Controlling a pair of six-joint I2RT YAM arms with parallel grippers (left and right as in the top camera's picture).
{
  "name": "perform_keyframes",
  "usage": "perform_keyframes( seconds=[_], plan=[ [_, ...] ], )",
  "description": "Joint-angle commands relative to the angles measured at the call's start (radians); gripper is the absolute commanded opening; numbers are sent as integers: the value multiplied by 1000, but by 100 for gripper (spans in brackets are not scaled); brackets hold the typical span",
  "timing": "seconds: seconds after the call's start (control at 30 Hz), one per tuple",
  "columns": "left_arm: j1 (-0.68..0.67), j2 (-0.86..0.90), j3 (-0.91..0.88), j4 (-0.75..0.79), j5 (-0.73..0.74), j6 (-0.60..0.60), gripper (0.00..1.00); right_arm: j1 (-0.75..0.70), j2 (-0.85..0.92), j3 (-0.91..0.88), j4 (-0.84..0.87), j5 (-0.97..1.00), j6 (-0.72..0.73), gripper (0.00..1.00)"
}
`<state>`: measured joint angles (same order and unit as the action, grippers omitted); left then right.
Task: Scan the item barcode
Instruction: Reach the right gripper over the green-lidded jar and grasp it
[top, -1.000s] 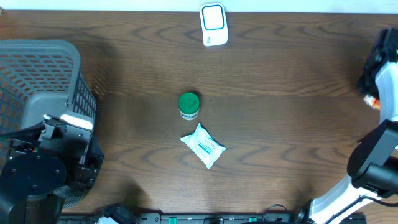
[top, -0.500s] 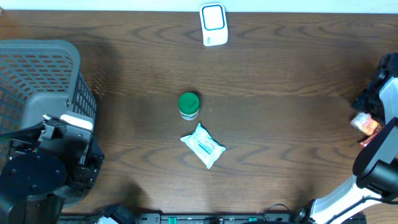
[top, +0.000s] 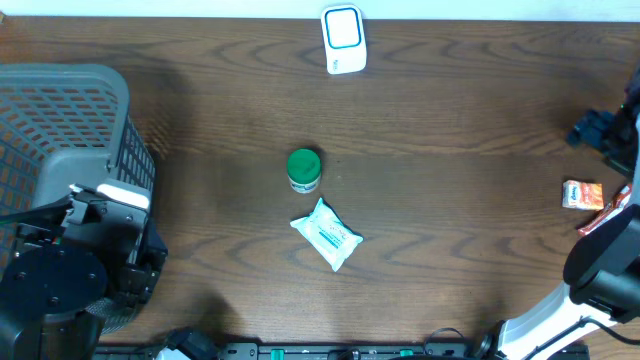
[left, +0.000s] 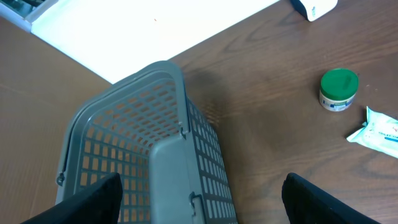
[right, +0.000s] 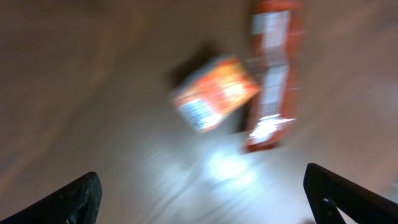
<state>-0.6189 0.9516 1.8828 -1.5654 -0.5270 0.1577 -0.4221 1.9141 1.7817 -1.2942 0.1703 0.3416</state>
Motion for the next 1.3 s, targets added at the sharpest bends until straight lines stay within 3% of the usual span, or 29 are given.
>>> perform_keyframes(
  seconds=[0.0,0.2,0.37,0.43,0.5,0.67,0.77,0.97,1.27],
  plan=[
    [0,-6,-1,-1,-9,3,82,105,-37,21,-21,-287,10,99],
    [0,-6,-1,-1,-9,3,82,414,-37,21,-29,-300,66,99],
    [0,-6,-1,-1,-9,3,82,708,-34,21,83,-352,162,99],
    [0,-6,-1,-1,-8,3,82,794,-35,21,149,-369,181,92],
    [0,-6,-1,-1,-8,3,82,864,-37,21,189,-370,373,92],
    [0,-6,-1,-1,-8,3,82,962,-37,21,154,-395,1145,95],
    [0,-6,-1,-1,-8,3,82,1003,-30,21,173,-397,1394,96],
    [0,-6,-1,-1,-9,3,83,1075,25,21,273,-365,1617,95],
    [0,-6,-1,-1,-9,3,82,1101,148,21,354,-422,1707,97]
  ],
)
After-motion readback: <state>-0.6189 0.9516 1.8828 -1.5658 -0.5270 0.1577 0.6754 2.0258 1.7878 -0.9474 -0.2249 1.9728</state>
